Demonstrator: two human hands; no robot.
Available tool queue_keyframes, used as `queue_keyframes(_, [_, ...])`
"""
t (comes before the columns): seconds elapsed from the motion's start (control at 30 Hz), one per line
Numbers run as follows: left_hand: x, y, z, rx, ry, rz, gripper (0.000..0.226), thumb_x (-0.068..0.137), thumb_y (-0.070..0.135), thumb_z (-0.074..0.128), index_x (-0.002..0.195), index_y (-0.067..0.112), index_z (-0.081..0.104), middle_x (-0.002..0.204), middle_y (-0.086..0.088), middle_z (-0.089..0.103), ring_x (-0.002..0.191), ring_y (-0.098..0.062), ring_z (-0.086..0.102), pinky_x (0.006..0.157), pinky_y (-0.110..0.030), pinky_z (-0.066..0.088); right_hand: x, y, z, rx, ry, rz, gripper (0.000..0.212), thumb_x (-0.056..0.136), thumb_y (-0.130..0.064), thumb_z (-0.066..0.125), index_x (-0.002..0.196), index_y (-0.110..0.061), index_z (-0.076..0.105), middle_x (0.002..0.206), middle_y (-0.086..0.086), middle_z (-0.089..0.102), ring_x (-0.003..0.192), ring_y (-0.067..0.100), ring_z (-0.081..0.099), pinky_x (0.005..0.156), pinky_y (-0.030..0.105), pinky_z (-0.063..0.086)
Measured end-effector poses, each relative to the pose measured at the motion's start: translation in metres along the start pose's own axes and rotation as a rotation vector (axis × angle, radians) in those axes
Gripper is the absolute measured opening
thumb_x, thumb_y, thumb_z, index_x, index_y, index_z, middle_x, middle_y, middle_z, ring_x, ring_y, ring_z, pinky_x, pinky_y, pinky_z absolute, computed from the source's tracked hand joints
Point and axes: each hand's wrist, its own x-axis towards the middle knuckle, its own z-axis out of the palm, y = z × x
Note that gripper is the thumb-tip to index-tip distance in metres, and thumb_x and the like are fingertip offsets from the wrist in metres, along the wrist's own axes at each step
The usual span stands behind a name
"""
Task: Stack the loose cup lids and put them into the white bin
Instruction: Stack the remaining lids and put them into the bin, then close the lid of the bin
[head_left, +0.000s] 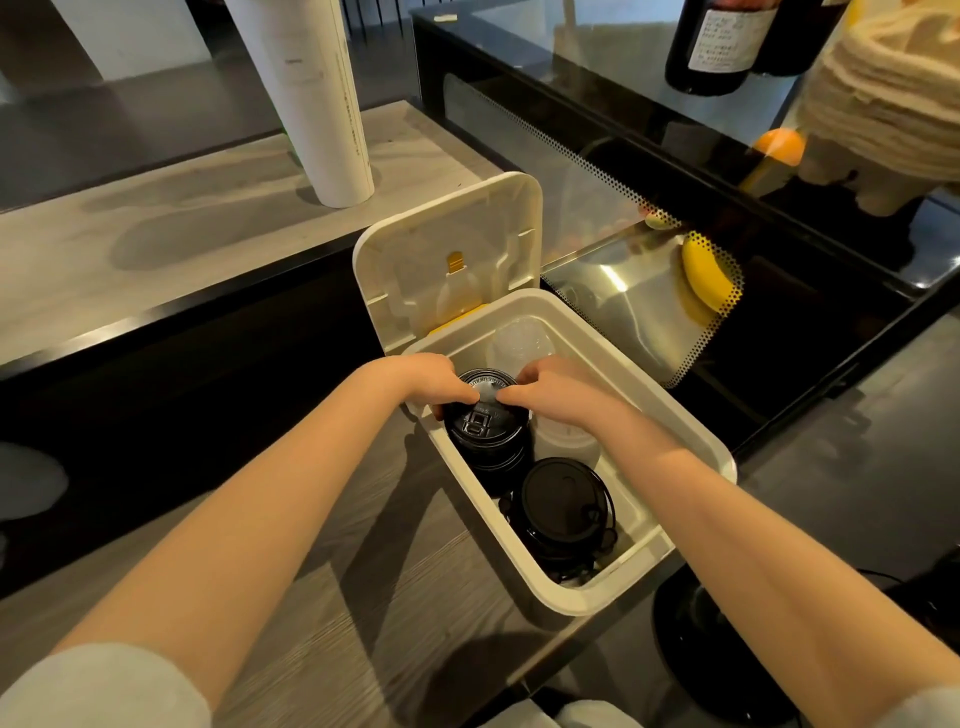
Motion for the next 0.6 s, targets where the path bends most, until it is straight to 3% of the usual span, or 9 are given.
queue_keyframes(0.07, [0.003, 0.000, 0.005, 0.113, 0.019, -0.003, 0.055, 0.092, 0.049, 0.048, 0.125, 0.006, 0.055, 0.112, -0.005, 0.059, 0.100, -0.022, 0.055, 0.083, -0.033, 0.044, -0.002, -0.001, 0.004, -0.114, 0.028, -0.015, 0.041, 0.082, -0.049, 0.060, 0.102, -0.014, 0.068, 0.102, 0.004, 0.066, 0.100, 0.022, 0.058, 0.090, 0.039, 0.048])
queue_keyframes(0.2, [0.003, 0.000, 0.014, 0.281, 0.129, -0.015, 0.053, 0.089, 0.057, 0.048, 0.125, 0.019, 0.052, 0.113, 0.000, 0.058, 0.111, -0.023, 0.051, 0.096, -0.045, 0.032, -0.006, 0.000, 0.010, -0.200, 0.117, -0.044, 0.046, 0.083, -0.053, 0.059, 0.116, -0.022, 0.062, 0.112, 0.000, 0.062, 0.118, 0.019, 0.046, 0.098, 0.037, 0.041])
queue_keyframes(0.47, [-0.008, -0.016, 0.024, 0.185, 0.464, 0.122, 0.052, 0.086, 0.051, 0.056, 0.127, 0.018, 0.054, 0.122, -0.001, 0.060, 0.113, -0.022, 0.053, 0.094, -0.041, 0.042, -0.006, 0.002, 0.001, -0.122, 0.283, -0.098, 0.033, 0.085, -0.045, 0.056, 0.108, -0.024, 0.063, 0.103, -0.003, 0.067, 0.100, 0.020, 0.058, 0.084, 0.033, 0.045])
queue_keyframes(0.6, [-0.022, -0.021, 0.019, 0.100, 0.608, 0.161, 0.046, 0.088, 0.043, 0.056, 0.125, 0.015, 0.055, 0.120, -0.005, 0.058, 0.110, -0.022, 0.053, 0.092, -0.040, 0.047, 0.000, -0.011, -0.016, -0.056, 0.321, -0.169, 0.030, 0.085, -0.036, 0.056, 0.110, -0.021, 0.063, 0.108, -0.003, 0.064, 0.100, 0.019, 0.058, 0.087, 0.036, 0.048])
